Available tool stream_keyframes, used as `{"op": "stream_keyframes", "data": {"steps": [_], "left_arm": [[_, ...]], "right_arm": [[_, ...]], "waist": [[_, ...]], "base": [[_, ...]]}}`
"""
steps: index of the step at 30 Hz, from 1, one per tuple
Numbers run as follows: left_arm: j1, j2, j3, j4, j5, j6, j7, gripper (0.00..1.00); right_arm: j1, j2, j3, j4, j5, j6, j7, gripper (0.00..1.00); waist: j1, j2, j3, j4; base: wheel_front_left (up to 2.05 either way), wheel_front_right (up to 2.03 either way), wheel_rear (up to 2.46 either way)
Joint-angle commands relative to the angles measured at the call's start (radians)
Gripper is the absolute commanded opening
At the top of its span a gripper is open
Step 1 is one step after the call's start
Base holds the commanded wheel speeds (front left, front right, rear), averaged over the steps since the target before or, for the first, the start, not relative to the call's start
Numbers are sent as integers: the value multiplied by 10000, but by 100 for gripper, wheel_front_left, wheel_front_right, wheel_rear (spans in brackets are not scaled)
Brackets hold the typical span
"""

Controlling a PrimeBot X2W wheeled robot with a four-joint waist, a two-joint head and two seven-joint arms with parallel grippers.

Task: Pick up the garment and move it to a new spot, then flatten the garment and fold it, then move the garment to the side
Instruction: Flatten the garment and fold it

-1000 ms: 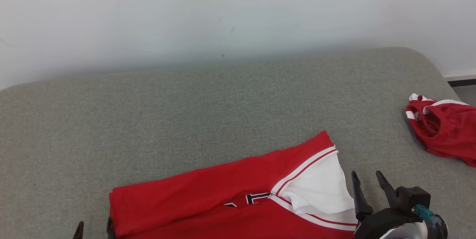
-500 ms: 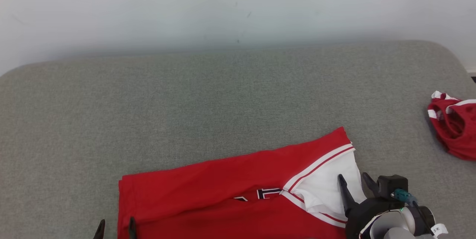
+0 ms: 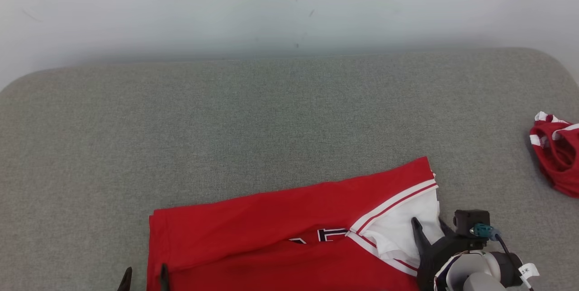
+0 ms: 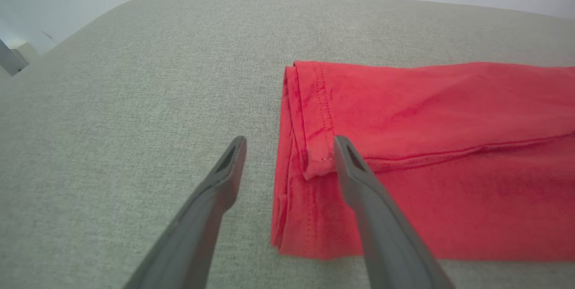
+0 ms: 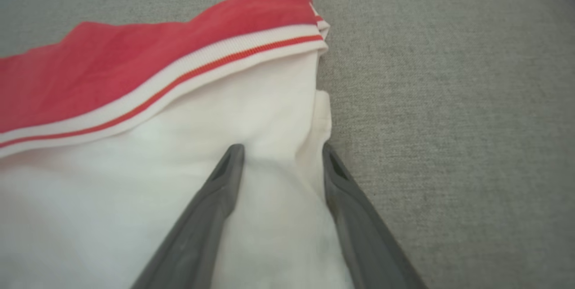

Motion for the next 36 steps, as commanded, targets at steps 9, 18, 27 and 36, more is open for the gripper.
{"op": "stream_keyframes", "data": {"steps": [9,18,27,36], "left_arm": [[-61,-86,152,256,87,-157,-28,100],[177,-121,212,382,-2,-228,-28,100],[405,-124,-95,711,-318,-198,-28,100],[384,-123,-429,851,-238,-278,-28,100]], "right_arm": [[132,-277,-270,598,170,-9,-387,0],[-208,-639,-1298,617,-196,-6,-1302,0],[35,-40,196,-871,192,3,-907,0],[1152,-309,2772,-3918,2093,3,890,0]], "waist": [[0,0,-144,-28],[0,0,-433,-174],[0,0,-762,-598],[0,0,-905,-605]], "base": [[0,0,0],[0,0,0],[0,0,0],[0,0,0]]}}
